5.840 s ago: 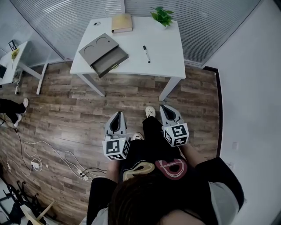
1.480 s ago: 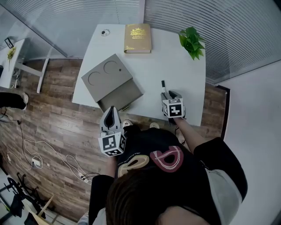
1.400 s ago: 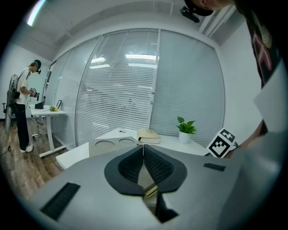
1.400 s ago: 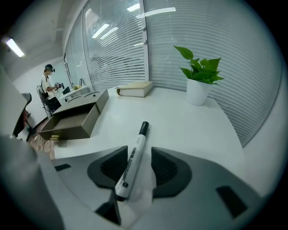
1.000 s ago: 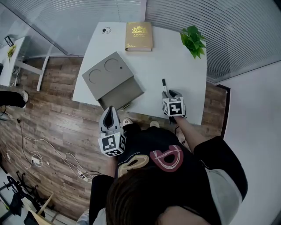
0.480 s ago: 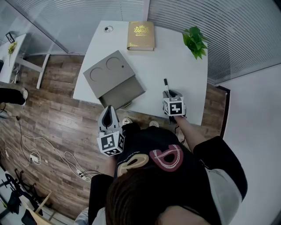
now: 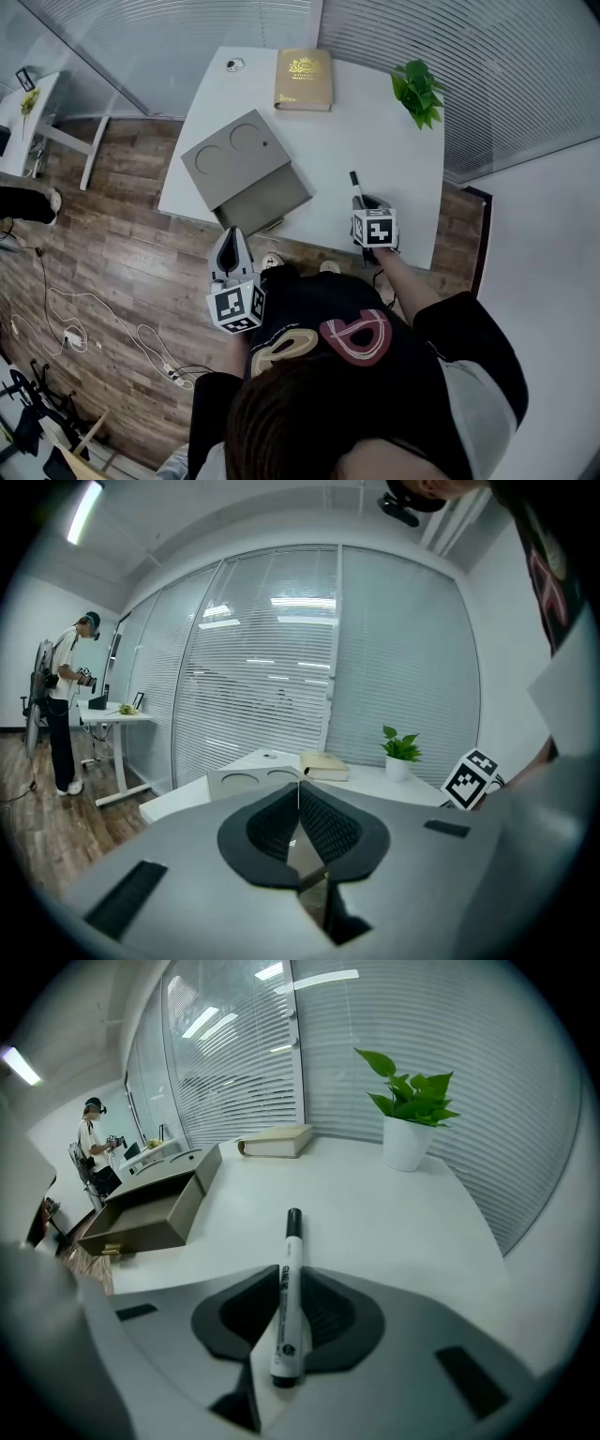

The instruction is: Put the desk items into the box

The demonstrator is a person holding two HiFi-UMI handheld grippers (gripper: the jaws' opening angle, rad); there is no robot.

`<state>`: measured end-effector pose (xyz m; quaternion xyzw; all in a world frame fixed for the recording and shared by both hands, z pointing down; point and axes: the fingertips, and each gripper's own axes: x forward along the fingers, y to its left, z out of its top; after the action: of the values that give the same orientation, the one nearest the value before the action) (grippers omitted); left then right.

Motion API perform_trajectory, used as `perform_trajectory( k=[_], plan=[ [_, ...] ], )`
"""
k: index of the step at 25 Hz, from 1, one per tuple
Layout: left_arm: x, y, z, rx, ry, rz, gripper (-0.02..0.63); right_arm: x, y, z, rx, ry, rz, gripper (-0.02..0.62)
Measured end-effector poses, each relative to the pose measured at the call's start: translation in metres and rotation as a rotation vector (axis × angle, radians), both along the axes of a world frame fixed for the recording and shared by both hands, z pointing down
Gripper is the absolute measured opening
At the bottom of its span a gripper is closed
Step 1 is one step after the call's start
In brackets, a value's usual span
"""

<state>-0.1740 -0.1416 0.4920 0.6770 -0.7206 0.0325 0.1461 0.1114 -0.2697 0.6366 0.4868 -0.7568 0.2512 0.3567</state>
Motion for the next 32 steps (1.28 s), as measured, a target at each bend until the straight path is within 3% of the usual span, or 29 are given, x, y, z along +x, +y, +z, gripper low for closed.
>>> perform_trajectory(
  k=[18, 32],
  plan=[
    [-0.008, -0.005, 0.002, 0.011, 0.018, 0.013, 0.018, -0.009, -0.001, -0.016, 0.062, -0.004, -0.015, 0.077],
    [-0.028, -0.006, 0.002, 0.013, 0.024, -0.001, 0.018, -0.065, -0.011, -0.059, 0.159, -0.088, -0.103, 0.076]
  ],
)
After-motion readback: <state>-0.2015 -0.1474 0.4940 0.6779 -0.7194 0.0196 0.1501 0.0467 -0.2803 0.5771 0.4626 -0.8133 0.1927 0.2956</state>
